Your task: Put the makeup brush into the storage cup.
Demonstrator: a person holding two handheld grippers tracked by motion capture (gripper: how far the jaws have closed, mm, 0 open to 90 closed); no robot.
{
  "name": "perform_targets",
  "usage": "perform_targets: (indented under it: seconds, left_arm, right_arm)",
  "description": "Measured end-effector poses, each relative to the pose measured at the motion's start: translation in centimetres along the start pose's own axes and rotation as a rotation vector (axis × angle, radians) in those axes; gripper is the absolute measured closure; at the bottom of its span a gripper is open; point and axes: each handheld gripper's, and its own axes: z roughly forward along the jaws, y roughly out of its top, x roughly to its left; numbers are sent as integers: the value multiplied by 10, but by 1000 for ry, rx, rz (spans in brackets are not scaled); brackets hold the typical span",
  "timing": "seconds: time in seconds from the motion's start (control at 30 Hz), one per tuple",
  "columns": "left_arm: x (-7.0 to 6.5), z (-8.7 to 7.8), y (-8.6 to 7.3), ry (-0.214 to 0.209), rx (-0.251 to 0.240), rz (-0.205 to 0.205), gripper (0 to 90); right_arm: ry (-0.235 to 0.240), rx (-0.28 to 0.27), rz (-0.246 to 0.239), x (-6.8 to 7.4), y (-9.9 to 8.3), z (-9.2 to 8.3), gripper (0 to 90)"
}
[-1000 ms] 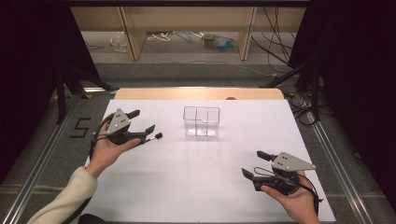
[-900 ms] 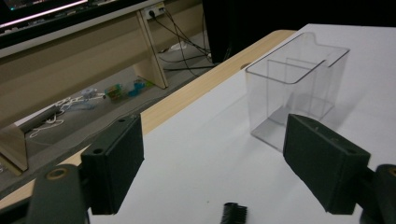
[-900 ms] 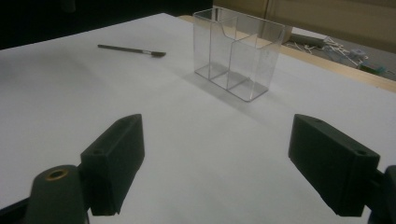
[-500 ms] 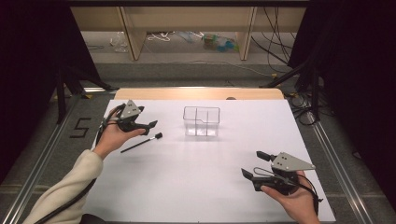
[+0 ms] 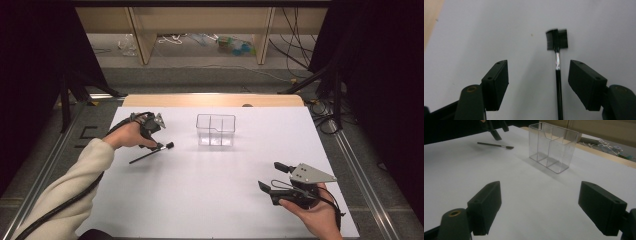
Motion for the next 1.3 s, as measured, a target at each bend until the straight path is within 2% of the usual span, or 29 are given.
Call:
perform_targets:
  seconds: [0.1,0.27,0.3,0.57,0.73,0.87,0.93,0.97,1.13,1.2,1.23,1.3]
  left_arm:
    - [-1,5,4,-4,74,25,340]
    - [-1,10,7,-14,118,54,381]
    - [-3,11,7,-31,133,40,403]
    - [-4,15,7,-61,146,37,488]
    - [-6,17,9,-78,170,52,535]
    - [-7,19,9,-92,167,64,567]
    - [-8,20,9,-108,172,50,585]
    - [-7,20,9,-104,171,75,591]
    - [-7,22,10,-112,192,84,635]
    - [-9,22,9,-129,198,52,655]
    - [-9,22,9,-132,200,52,664]
    - [-7,22,10,-121,197,86,677]
  right_arm:
    - [1,-1,0,0,0,0,199]
    - [3,0,3,0,0,0,199]
    - [4,0,2,0,0,1,200]
    - [3,2,1,0,0,1,202]
    - [5,6,0,1,0,1,203]
    - [6,7,2,0,0,1,203]
    - [7,10,6,1,0,0,203]
    - [7,10,8,1,0,0,204]
    - [8,10,7,1,0,0,204]
    - [7,8,1,0,0,1,204]
    - [7,8,1,0,0,1,204]
    - [8,9,2,1,0,1,204]
